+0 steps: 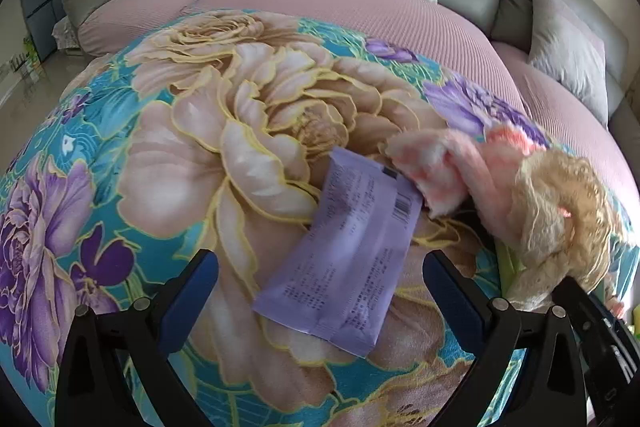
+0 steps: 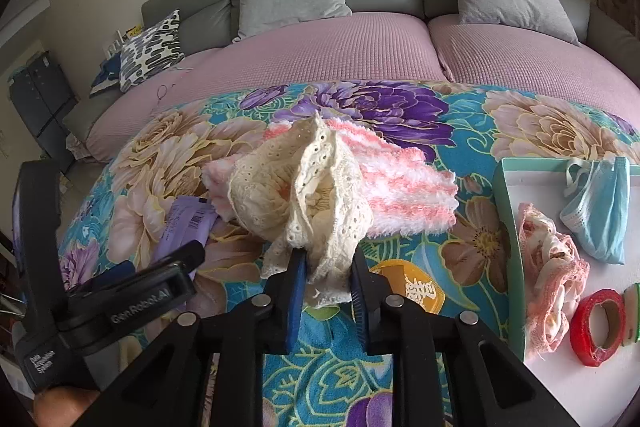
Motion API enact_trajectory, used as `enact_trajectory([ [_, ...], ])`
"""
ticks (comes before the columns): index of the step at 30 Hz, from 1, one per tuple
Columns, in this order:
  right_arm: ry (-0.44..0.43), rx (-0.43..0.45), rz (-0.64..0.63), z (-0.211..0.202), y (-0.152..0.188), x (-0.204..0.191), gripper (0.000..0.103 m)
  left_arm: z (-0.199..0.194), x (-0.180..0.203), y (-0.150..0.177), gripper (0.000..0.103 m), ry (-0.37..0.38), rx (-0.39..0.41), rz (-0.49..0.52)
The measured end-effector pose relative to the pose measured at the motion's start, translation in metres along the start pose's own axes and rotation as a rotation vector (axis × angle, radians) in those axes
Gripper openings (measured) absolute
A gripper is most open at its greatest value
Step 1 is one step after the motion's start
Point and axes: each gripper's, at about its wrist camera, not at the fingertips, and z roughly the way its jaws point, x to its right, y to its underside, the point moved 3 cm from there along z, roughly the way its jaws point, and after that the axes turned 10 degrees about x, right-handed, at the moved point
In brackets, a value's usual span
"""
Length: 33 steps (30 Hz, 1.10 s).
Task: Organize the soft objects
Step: 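Close the right tool on the cream lace cloth while the left tool reaches the purple packet, then grasp the purple packet with the left tool and lift it while the right tool lifts the lace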
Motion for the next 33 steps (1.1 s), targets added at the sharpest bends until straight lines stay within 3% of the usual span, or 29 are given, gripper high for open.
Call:
enact_trajectory([
  [3,-0.002,0.001,0.0,-0.001,0.0,0.0,0.023,0.004,0.003,0.004,0.099,0.0,-0.015,0.01],
  [7,-0.003,0.002,0.003,-0.001,0.0,0.0,0.023,0.005,0.004,0.005,0.071,-0.034,-0.008,0.043],
  [10,-0.006,0.003,0.006,-0.002,-0.001,0.001,0.021,0.002,0.003,0.004,0.064,-0.011,-0.004,0.036],
  [21,-0.027,0.021,0.019,-0.007,-0.004,0.003,0.015,-0.021,0.0,-0.011,0.062,0.01,0.064,0.012],
  [33,-0.063,0.125,0.03,-0.043,-0.022,0.007,0.014,-0.073,0.003,-0.036,0.062,0.046,0.199,0.0],
])
